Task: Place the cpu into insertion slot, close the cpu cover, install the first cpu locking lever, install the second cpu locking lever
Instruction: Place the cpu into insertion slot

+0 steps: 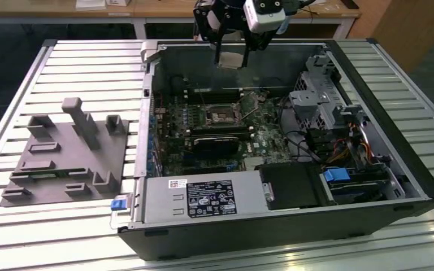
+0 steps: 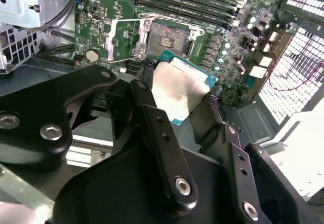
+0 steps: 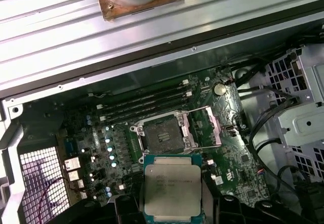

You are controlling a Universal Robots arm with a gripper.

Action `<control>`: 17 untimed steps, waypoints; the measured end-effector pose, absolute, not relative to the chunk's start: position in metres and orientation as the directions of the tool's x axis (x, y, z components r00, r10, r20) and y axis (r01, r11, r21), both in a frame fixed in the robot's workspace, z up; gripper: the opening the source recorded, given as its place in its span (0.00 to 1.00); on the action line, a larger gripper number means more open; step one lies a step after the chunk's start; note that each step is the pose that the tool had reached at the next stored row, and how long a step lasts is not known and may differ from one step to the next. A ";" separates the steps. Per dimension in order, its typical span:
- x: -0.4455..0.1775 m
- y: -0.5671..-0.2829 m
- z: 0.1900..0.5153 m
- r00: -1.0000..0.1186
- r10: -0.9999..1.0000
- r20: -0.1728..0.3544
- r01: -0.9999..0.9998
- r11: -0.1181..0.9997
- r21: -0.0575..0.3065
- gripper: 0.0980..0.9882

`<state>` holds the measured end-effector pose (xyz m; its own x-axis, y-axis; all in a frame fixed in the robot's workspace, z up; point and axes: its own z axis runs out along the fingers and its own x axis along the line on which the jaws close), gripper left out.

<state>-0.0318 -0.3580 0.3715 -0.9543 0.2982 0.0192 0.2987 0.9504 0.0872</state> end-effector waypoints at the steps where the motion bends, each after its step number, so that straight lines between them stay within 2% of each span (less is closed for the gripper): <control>1: -0.032 -0.358 0.371 -0.953 0.302 0.019 0.303 0.949 0.087 0.49; 17: -0.032 -0.358 0.371 -0.928 0.373 0.019 0.373 0.924 0.087 0.49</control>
<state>-0.0318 -0.3580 0.3714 -0.9275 0.3733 0.0192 0.3735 0.9235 0.0872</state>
